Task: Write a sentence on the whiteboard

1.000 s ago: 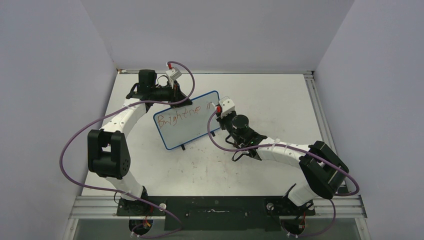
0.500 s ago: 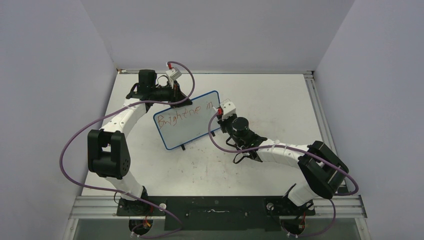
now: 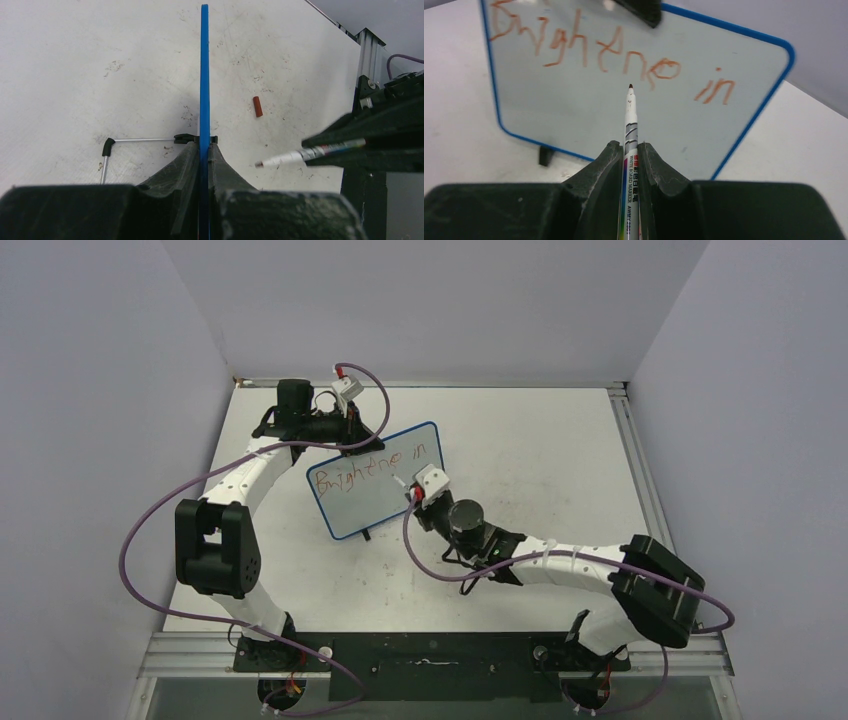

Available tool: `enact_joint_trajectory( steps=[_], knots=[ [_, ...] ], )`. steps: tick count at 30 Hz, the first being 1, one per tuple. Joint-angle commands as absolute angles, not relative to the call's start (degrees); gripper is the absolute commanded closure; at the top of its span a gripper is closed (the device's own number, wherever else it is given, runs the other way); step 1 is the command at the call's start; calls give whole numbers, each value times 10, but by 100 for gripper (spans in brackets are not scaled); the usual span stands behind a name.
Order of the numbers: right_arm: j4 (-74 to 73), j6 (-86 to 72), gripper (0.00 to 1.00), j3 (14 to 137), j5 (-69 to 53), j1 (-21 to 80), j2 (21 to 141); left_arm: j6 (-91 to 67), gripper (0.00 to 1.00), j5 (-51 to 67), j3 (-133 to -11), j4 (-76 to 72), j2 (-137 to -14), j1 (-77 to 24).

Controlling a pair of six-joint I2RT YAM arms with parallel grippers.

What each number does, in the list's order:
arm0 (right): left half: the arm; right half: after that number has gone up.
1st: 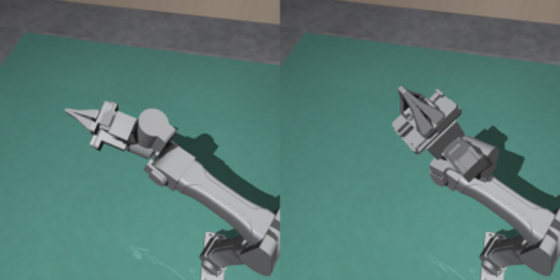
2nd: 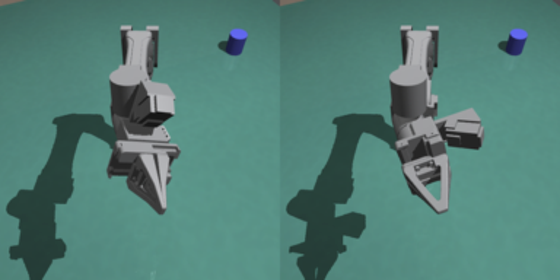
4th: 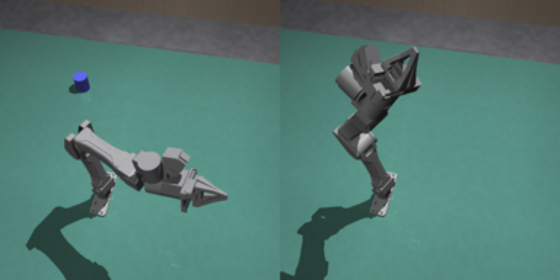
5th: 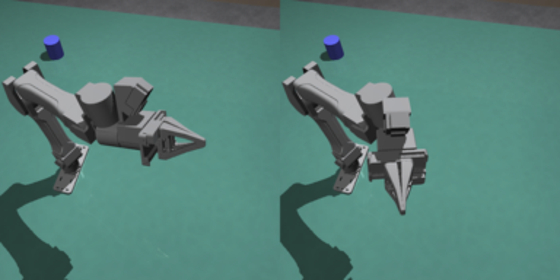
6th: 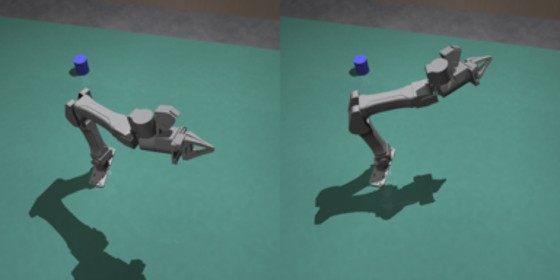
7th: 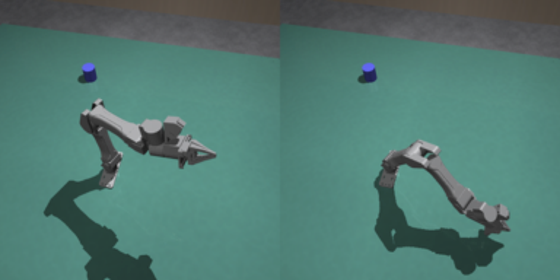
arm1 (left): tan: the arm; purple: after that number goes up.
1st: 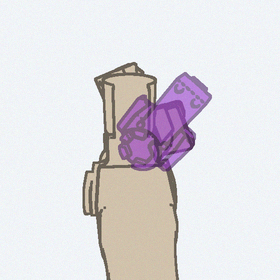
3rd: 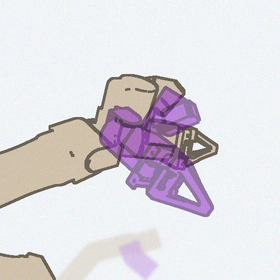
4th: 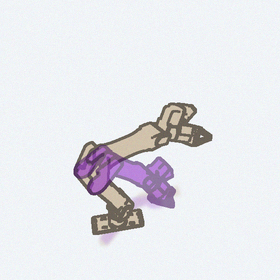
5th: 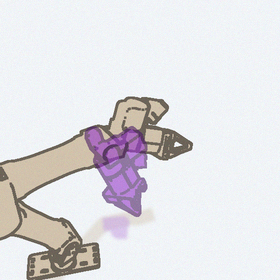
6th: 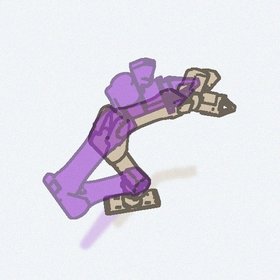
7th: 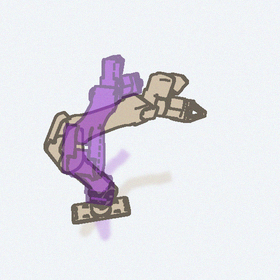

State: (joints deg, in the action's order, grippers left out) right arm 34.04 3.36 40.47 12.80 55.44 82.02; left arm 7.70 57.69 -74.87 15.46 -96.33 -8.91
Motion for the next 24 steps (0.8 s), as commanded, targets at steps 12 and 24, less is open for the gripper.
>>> enact_joint_trajectory(
  steps=[12,24],
  knots=[
    [415,24,95,509,105,687,972,80,100,575,-718,241,-962,-99],
    [407,37,95,565,124,689,1043,80,100,577,-719,241,-959,-99]
  ],
)
